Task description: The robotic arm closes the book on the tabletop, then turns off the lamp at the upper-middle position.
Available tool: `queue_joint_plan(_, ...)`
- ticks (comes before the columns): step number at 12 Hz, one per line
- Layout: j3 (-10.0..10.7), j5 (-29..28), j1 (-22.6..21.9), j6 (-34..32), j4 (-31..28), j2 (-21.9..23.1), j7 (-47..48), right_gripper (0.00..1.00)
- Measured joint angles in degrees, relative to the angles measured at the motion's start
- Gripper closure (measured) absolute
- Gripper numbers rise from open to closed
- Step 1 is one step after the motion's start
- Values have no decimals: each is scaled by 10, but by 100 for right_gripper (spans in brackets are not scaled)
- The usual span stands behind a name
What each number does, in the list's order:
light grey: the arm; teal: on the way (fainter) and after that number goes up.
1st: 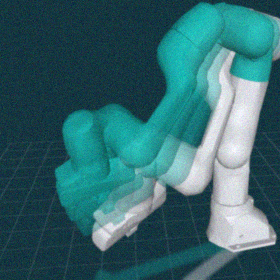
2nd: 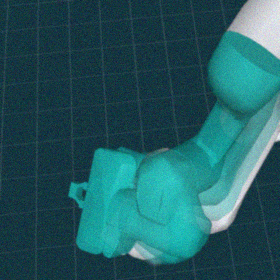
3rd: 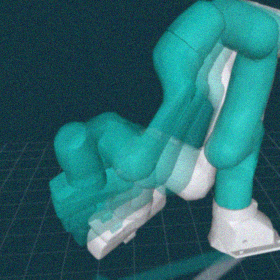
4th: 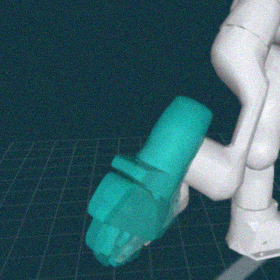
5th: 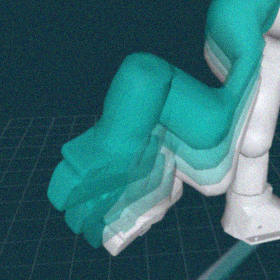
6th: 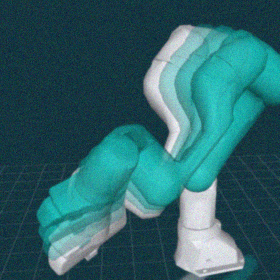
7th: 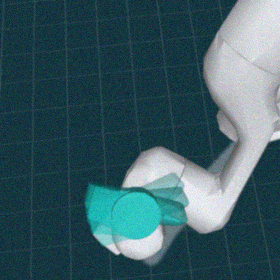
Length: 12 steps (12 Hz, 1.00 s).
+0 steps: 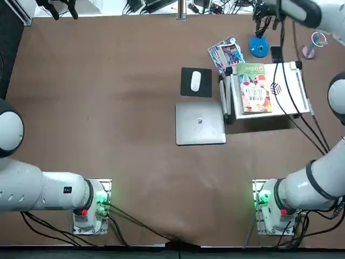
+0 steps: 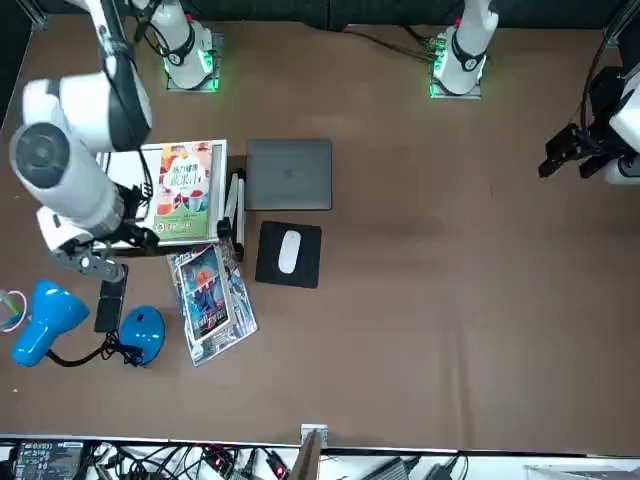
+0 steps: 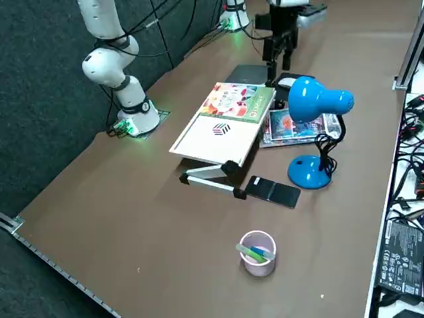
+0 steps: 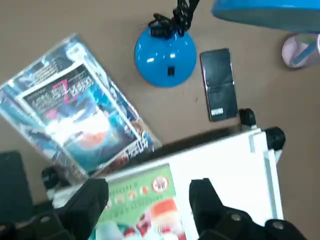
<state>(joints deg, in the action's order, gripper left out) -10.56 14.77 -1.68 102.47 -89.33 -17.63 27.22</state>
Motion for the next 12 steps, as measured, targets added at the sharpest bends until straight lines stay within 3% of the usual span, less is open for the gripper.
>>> queue_joint_plan(8, 1, -81, 21, -162, 15, 111, -81, 0)
queue_joint_plan(12, 15, -99, 51, -180, 12, 129, -151, 0)
